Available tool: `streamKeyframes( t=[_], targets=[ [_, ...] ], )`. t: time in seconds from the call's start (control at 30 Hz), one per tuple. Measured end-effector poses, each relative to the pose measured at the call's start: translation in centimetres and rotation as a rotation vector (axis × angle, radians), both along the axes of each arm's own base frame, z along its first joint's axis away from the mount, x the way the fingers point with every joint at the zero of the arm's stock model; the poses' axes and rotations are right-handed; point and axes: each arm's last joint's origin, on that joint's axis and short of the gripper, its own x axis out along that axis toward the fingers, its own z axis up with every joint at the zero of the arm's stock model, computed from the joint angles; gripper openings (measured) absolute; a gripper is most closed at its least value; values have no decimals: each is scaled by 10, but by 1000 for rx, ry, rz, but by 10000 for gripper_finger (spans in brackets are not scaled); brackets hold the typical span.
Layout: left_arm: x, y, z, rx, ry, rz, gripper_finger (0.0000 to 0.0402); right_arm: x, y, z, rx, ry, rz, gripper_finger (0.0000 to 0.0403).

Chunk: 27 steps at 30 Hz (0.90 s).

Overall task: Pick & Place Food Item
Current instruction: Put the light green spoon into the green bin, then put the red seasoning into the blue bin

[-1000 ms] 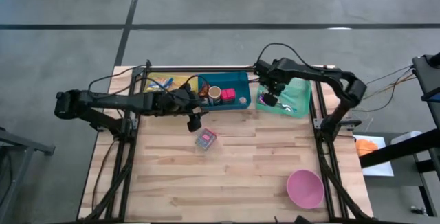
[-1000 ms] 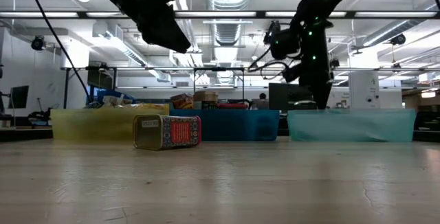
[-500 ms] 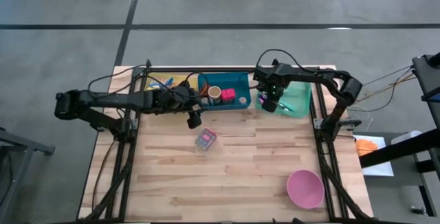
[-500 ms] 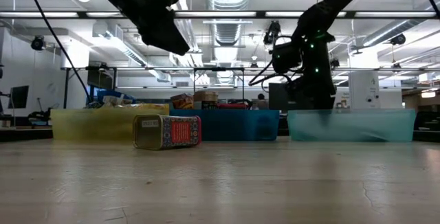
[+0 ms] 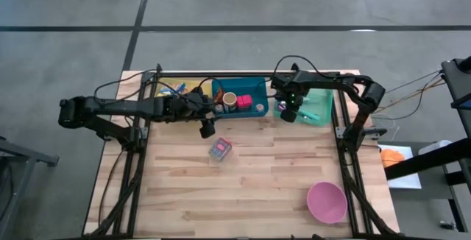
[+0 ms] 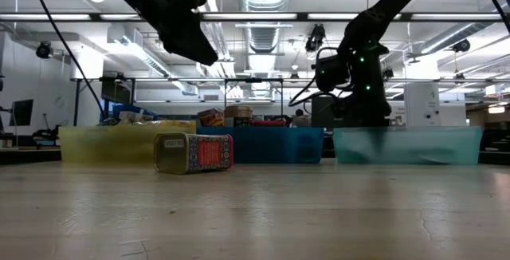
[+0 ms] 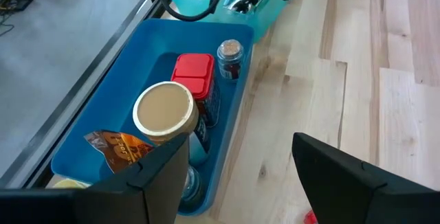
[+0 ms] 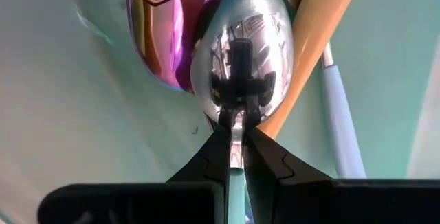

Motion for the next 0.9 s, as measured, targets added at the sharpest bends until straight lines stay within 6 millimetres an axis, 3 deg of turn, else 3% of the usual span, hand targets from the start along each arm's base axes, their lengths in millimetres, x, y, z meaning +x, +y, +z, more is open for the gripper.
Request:
streamKeyframes(
  t=[0.2, 0.57, 0.9],
  targets=[
    [0, 0, 0, -2, 4, -1, 264, 2, 0, 0, 22, -28, -9, 36],
    [-1, 0, -2, -6, 19, 1, 264, 2, 2, 0, 42, -40, -34, 186],
    [-1, 0, -3, -22, 14, 5, 264, 2, 2, 0, 40, -37, -39, 255]
  ],
)
